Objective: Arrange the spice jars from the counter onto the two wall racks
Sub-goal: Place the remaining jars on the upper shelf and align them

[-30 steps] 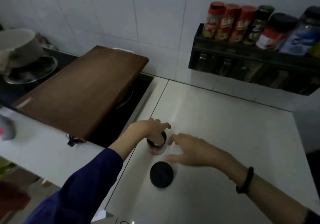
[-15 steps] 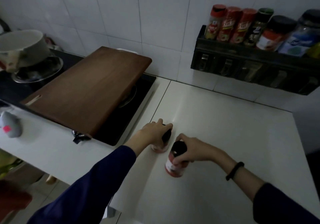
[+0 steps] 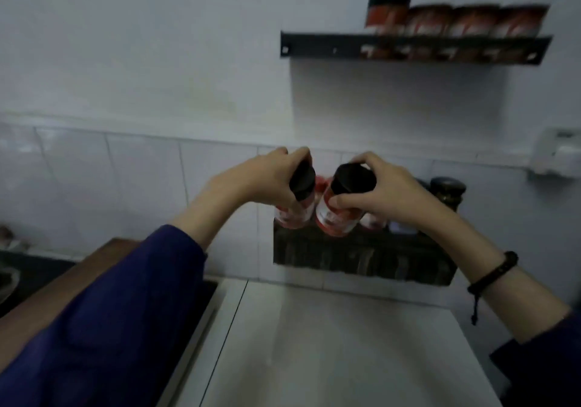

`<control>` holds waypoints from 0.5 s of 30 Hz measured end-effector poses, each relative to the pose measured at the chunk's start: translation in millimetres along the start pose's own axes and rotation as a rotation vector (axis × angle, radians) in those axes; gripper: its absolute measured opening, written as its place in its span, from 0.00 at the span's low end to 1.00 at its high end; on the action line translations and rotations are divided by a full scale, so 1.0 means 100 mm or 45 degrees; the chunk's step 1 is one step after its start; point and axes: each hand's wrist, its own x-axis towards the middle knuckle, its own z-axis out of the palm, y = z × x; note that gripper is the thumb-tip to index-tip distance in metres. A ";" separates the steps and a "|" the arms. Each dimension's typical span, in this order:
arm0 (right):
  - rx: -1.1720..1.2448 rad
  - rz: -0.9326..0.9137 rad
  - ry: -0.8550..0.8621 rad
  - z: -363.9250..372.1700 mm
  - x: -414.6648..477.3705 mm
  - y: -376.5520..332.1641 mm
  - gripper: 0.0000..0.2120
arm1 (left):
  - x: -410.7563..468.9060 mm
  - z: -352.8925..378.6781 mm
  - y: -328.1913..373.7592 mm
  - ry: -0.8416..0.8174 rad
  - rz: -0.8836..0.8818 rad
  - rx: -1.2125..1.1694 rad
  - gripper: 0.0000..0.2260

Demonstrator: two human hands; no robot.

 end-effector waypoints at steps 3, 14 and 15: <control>-0.017 -0.199 0.384 -0.58 0.23 -0.33 0.29 | 0.21 -0.75 0.10 0.333 0.076 0.013 0.32; -0.195 -0.622 0.956 -1.55 1.42 -1.13 0.33 | 1.08 -2.06 0.08 1.154 0.215 -0.025 0.25; -0.238 -0.613 0.924 -1.56 1.53 -1.13 0.33 | 1.16 -2.07 0.04 1.118 0.193 -0.044 0.25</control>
